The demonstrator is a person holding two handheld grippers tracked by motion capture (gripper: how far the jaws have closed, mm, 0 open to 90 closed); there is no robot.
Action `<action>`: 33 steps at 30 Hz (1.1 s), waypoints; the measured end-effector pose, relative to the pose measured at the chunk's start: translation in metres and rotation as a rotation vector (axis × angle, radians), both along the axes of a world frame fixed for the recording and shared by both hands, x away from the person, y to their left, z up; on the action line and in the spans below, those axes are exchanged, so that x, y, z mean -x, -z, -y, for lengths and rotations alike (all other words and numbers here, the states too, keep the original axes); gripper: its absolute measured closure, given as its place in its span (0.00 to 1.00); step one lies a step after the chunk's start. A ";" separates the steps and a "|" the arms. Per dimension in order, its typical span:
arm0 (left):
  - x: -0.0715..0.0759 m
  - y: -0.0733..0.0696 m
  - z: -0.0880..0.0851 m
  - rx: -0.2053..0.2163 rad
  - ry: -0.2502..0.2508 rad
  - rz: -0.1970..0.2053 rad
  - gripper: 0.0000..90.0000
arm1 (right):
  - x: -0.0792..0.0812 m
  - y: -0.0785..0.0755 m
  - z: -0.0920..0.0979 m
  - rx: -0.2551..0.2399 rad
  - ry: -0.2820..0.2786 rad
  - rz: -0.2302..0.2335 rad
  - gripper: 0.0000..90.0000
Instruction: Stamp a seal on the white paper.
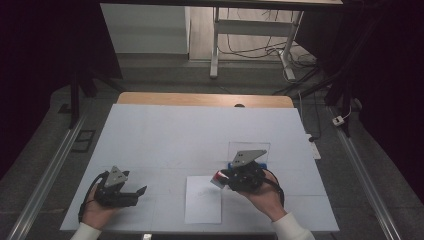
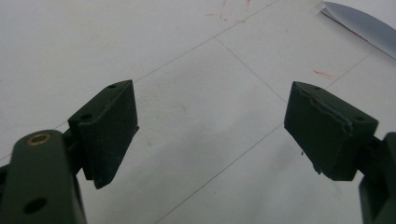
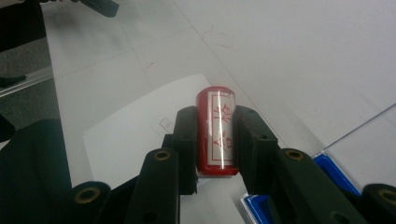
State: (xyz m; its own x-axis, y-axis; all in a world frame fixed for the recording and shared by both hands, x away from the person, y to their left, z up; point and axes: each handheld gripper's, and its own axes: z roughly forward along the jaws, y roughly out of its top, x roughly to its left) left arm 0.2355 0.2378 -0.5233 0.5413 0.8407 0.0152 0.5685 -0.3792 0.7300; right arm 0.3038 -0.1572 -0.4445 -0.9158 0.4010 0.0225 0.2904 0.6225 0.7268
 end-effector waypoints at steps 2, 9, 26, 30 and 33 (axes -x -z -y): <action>0.000 0.000 0.000 0.001 0.001 0.000 0.20 | 0.001 0.001 -0.002 0.002 -0.008 0.000 0.78; 0.000 0.000 0.000 0.001 0.000 0.001 0.20 | 0.004 0.003 -0.013 0.014 -0.027 -0.008 0.78; 0.001 -0.002 -0.001 0.007 -0.005 0.009 0.20 | 0.012 0.014 -0.042 0.093 -0.100 -0.003 0.78; 0.001 -0.002 -0.001 0.008 -0.004 0.010 0.20 | 0.012 0.016 -0.046 0.104 -0.105 0.002 0.78; 0.001 -0.002 -0.001 0.006 -0.003 0.009 0.20 | 0.013 0.017 -0.049 0.110 -0.105 0.001 0.78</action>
